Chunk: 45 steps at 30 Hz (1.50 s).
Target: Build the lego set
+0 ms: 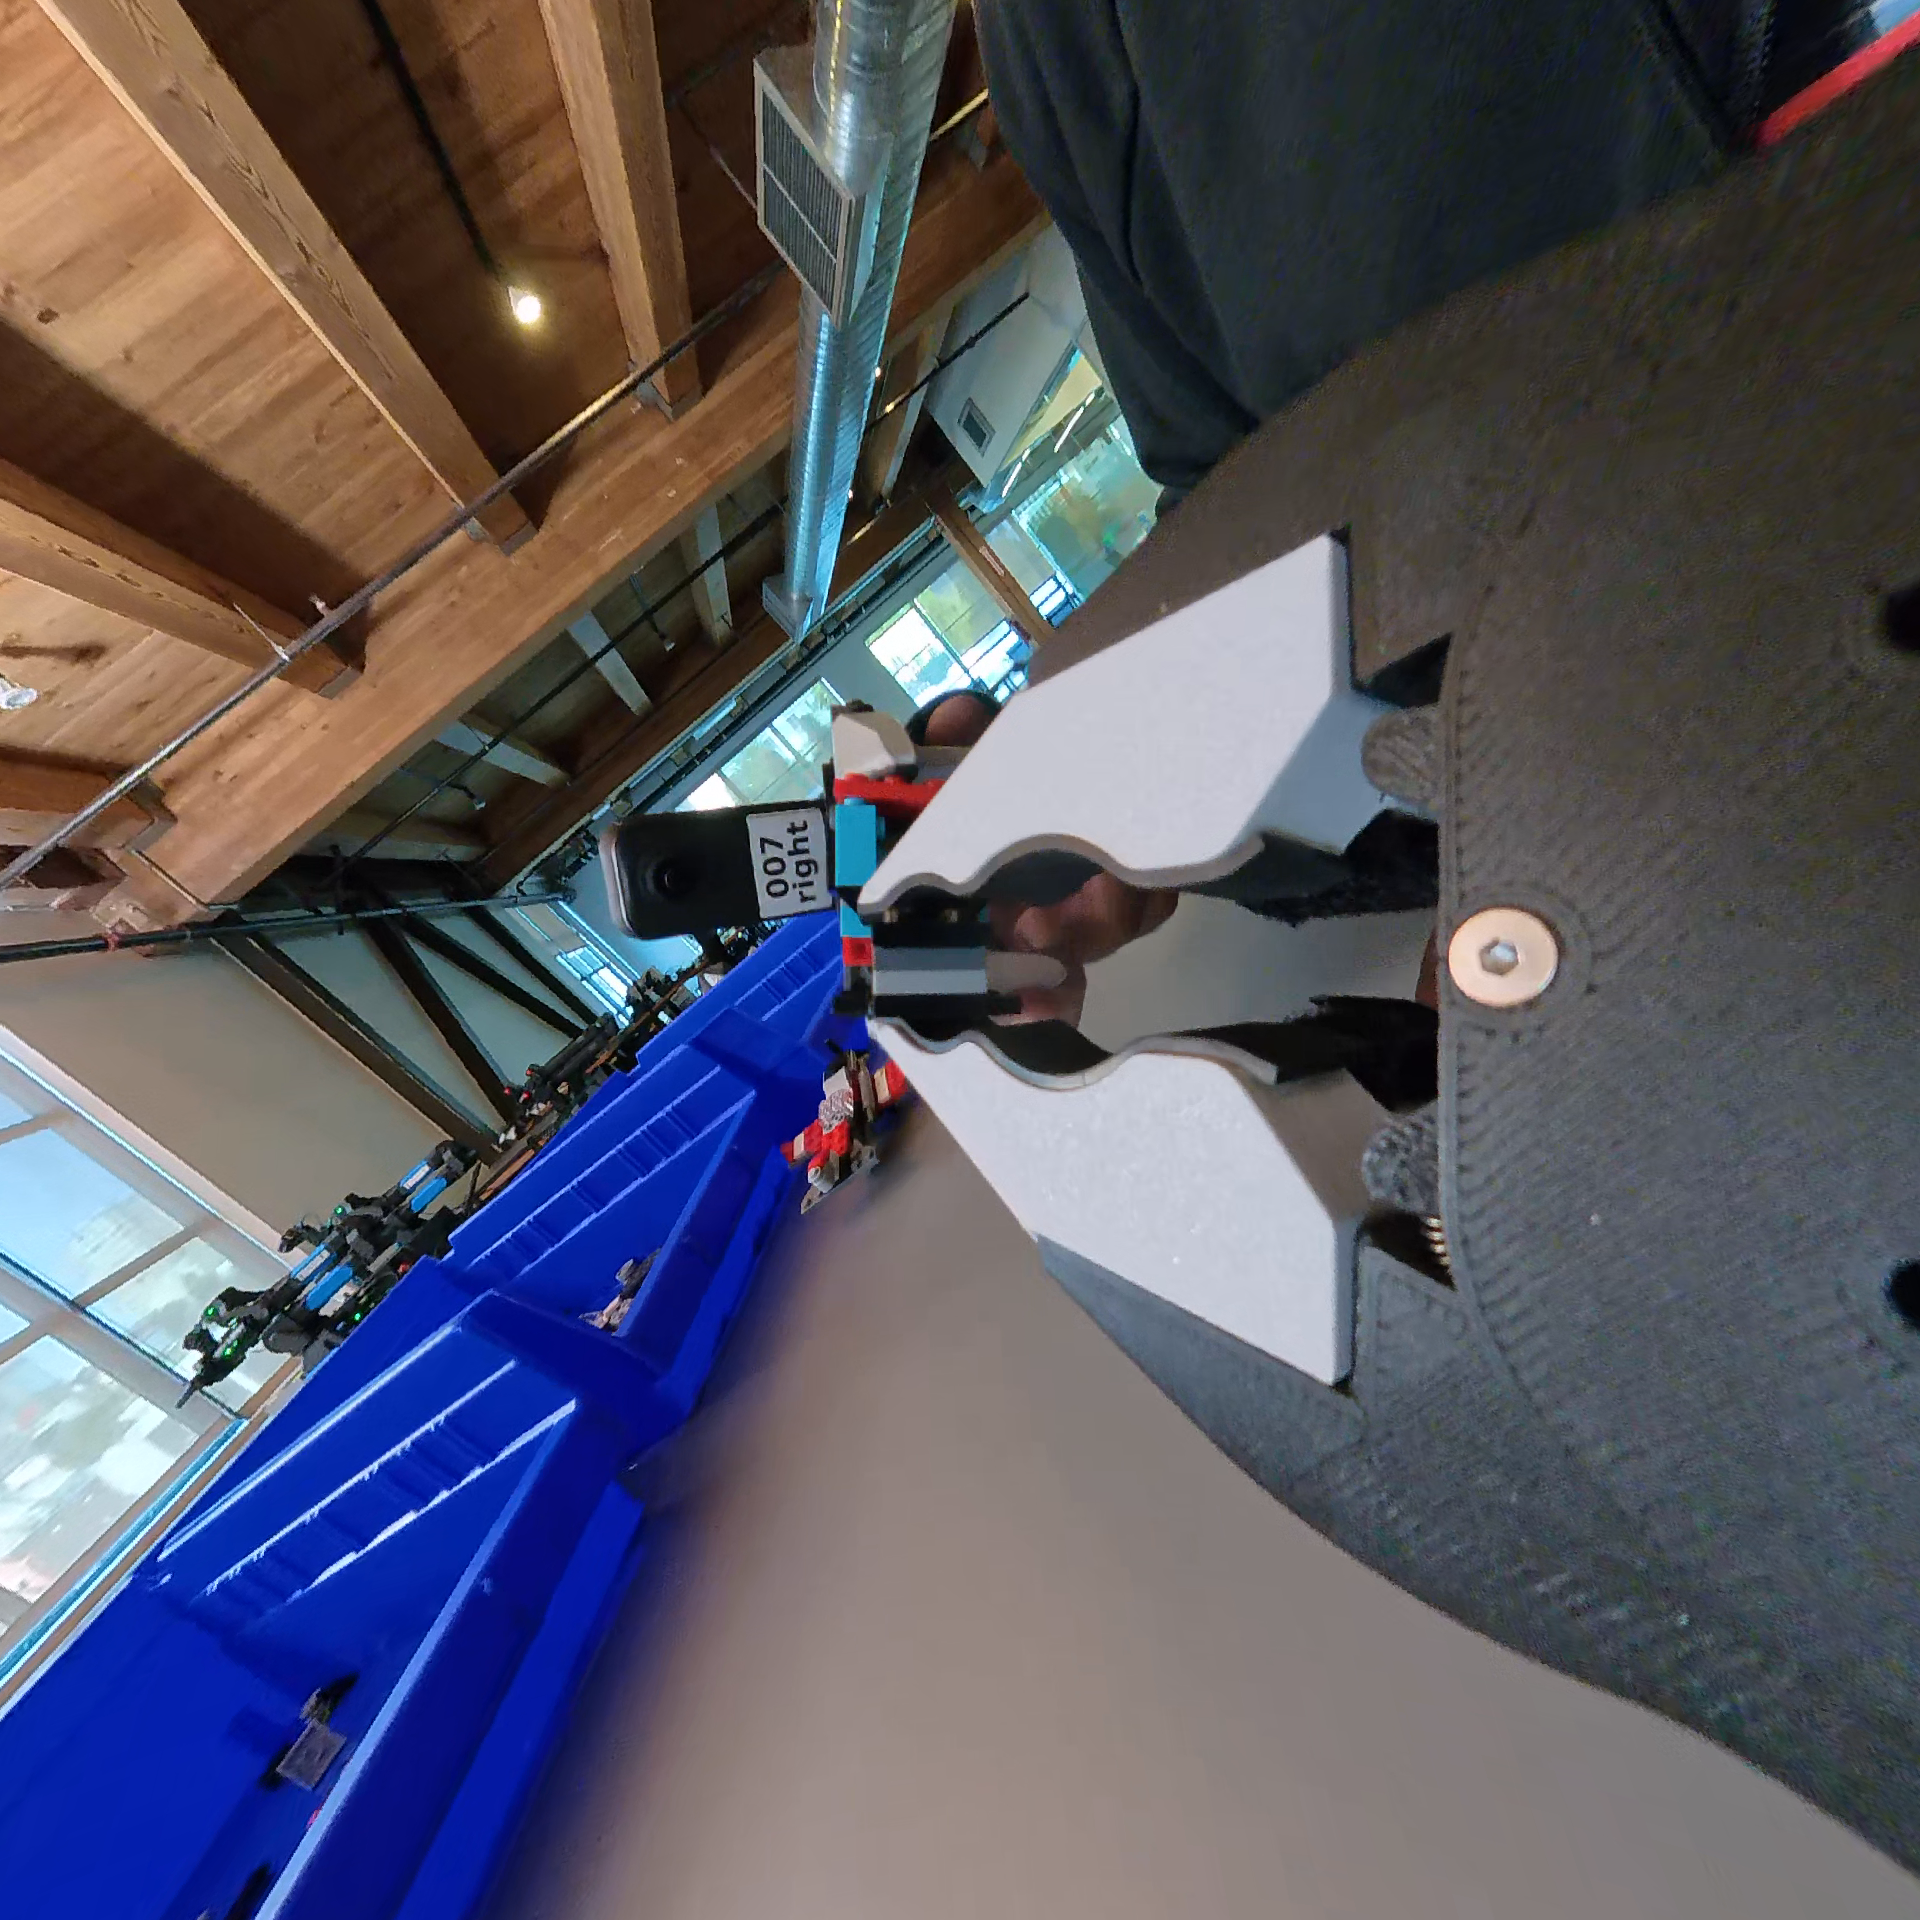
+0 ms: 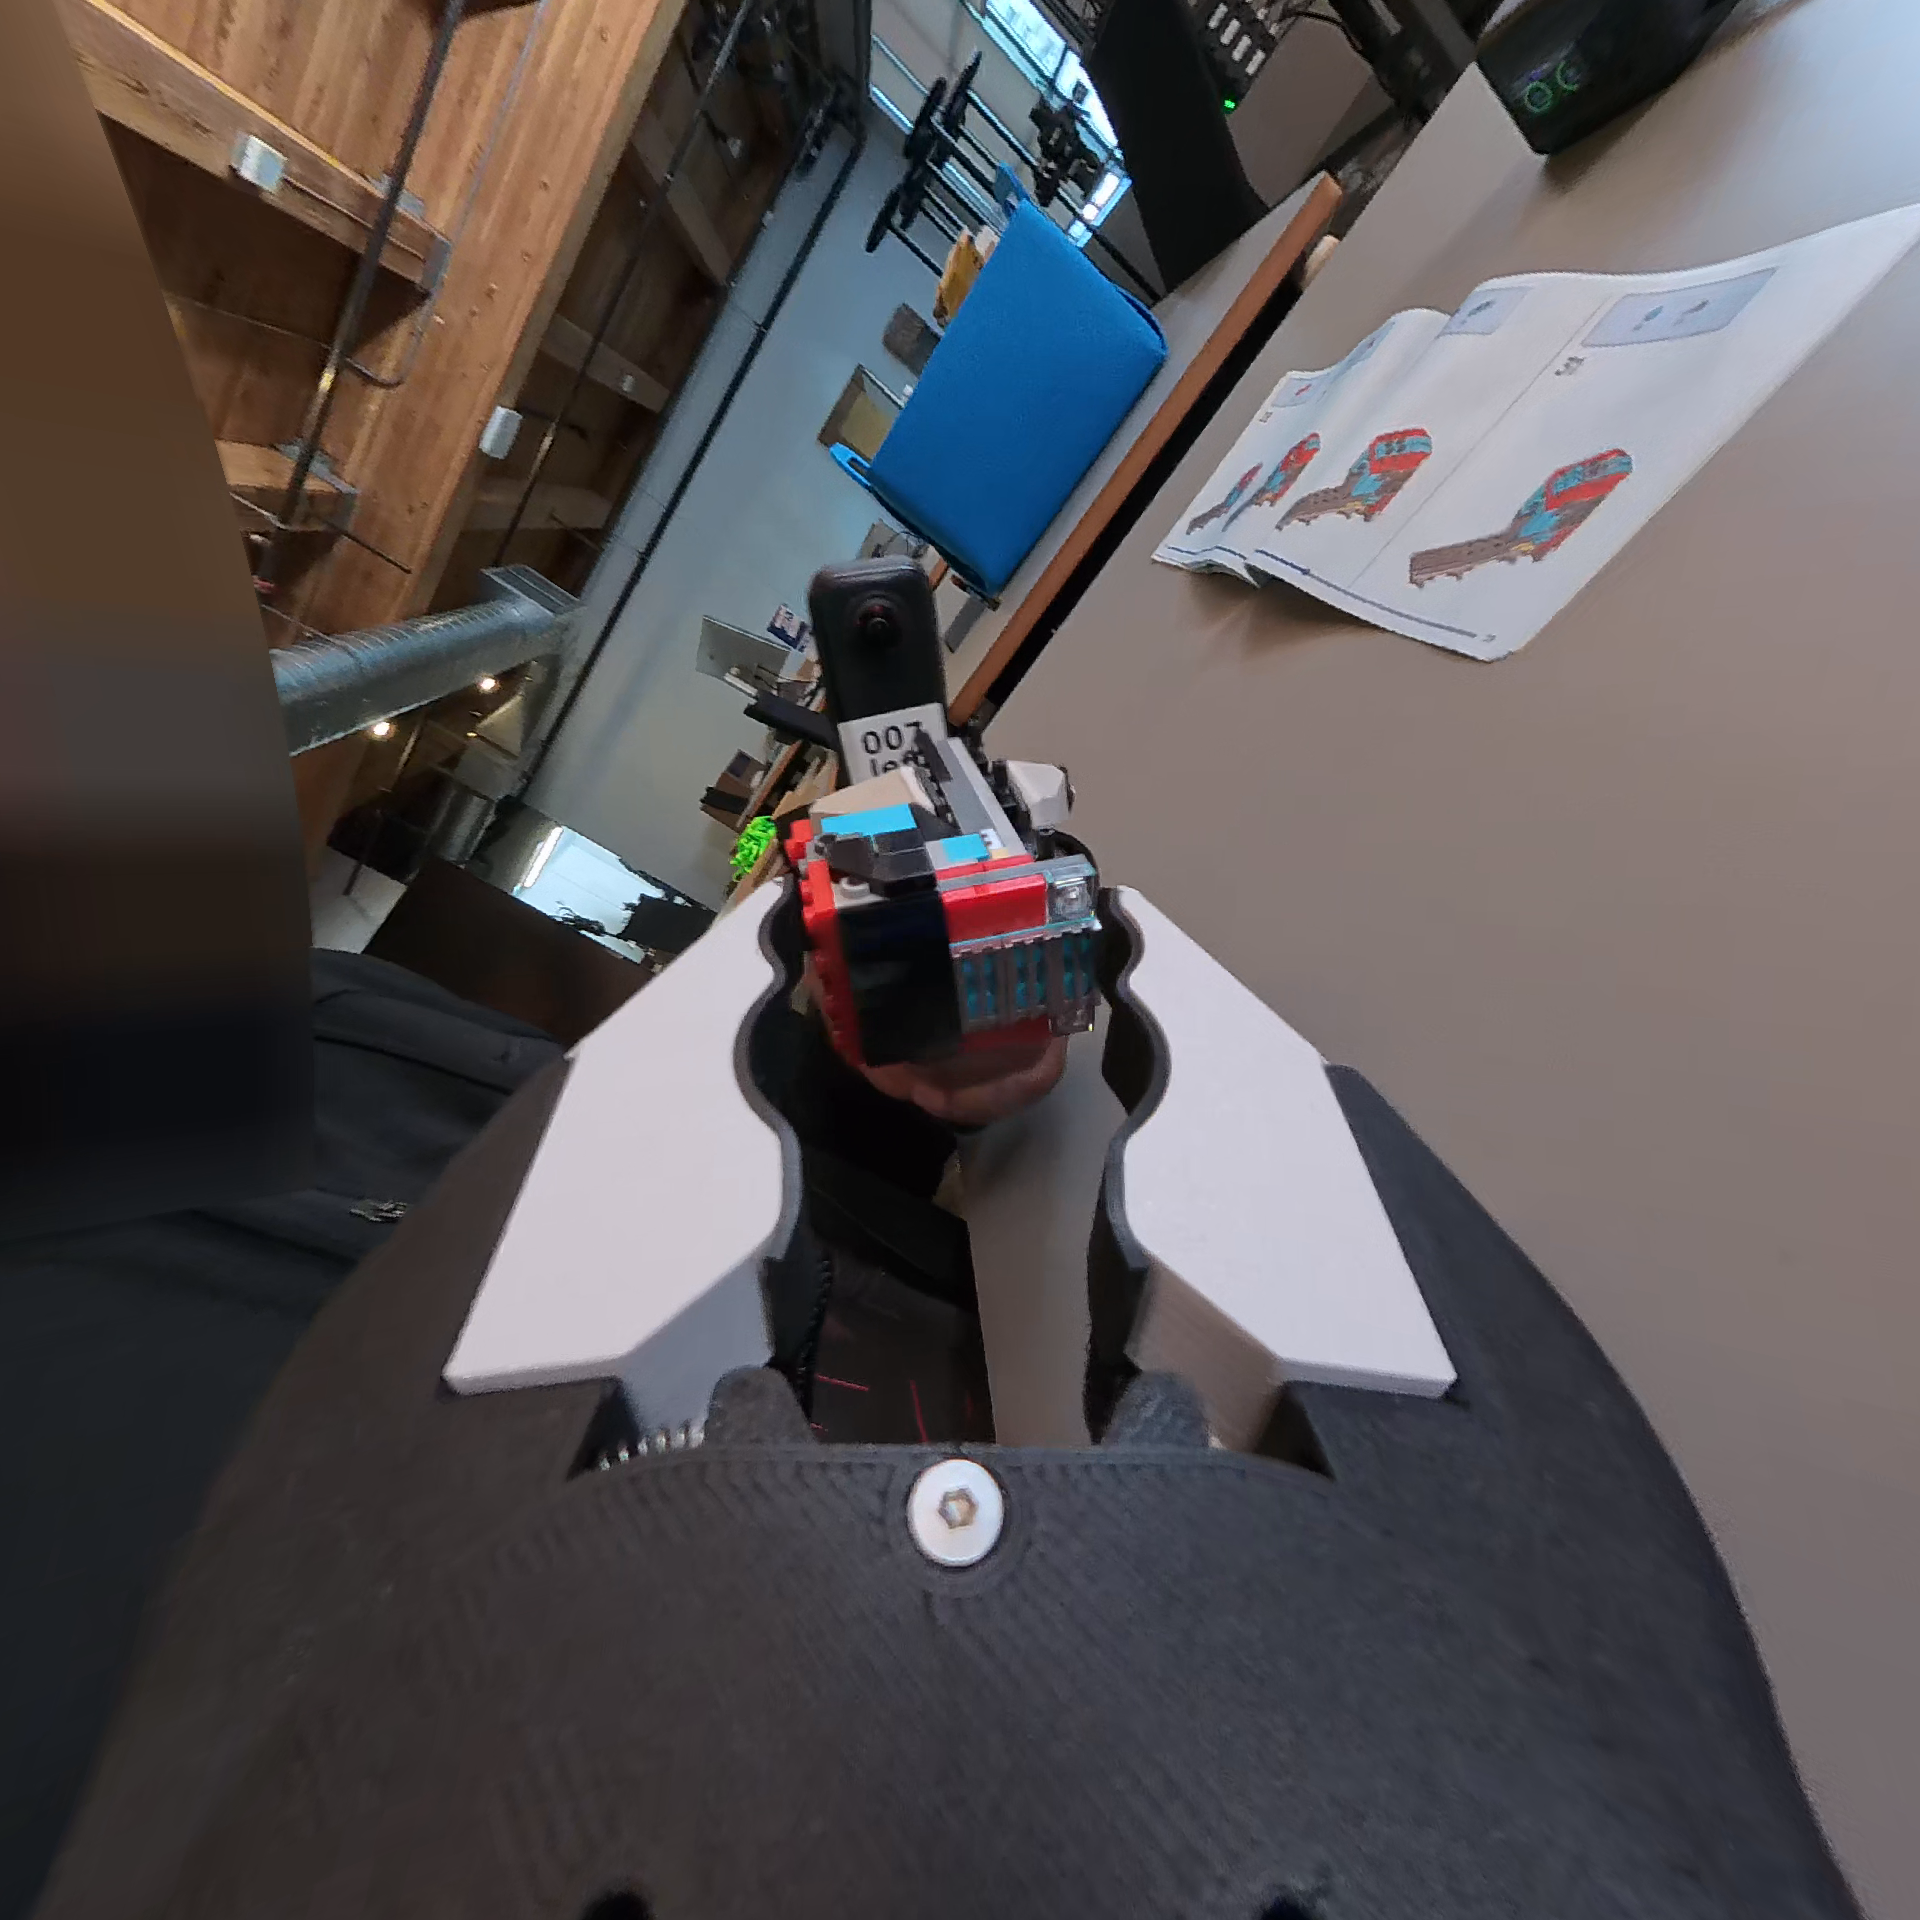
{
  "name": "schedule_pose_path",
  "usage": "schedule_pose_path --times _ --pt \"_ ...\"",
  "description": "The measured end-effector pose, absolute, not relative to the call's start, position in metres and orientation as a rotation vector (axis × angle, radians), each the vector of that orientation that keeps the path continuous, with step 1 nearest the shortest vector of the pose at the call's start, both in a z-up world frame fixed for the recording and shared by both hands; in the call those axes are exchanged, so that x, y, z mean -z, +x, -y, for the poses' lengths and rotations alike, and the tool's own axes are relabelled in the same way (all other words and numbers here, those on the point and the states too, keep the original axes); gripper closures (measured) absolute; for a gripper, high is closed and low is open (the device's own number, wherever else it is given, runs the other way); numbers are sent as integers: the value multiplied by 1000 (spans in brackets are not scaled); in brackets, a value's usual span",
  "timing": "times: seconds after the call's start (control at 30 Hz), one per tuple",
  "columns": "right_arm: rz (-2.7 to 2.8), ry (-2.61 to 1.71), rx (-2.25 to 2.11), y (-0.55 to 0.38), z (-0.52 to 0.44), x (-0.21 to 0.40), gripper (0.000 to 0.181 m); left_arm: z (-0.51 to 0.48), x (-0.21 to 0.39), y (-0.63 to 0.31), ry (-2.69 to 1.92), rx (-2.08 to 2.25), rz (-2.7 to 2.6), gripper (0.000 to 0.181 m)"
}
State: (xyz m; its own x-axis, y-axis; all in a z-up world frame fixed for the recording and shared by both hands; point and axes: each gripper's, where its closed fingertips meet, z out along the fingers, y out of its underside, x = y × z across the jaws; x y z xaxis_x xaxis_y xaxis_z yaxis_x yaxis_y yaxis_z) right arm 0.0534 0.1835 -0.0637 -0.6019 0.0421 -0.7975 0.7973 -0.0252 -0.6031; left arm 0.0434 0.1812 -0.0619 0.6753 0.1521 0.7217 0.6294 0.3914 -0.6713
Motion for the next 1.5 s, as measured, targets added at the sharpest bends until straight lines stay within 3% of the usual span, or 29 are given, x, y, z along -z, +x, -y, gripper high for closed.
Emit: schedule_pose_path --times 0.27,0.87,1.13,1.5 --pt "-1734 773 1698 59 -187 54 128 -183 54 57 -1104 524 750 158" --pt "-1947 621 1675 71 -181 47 129 -188 52 69 -1178 506 679 161" --pt "-1951 632 1739 65 -184 42 129 -188 52 68 -1167 516 692 154" --pt "-1958 599 1768 68 -182 36 129 -188 49 69 -1189 422 650 164"
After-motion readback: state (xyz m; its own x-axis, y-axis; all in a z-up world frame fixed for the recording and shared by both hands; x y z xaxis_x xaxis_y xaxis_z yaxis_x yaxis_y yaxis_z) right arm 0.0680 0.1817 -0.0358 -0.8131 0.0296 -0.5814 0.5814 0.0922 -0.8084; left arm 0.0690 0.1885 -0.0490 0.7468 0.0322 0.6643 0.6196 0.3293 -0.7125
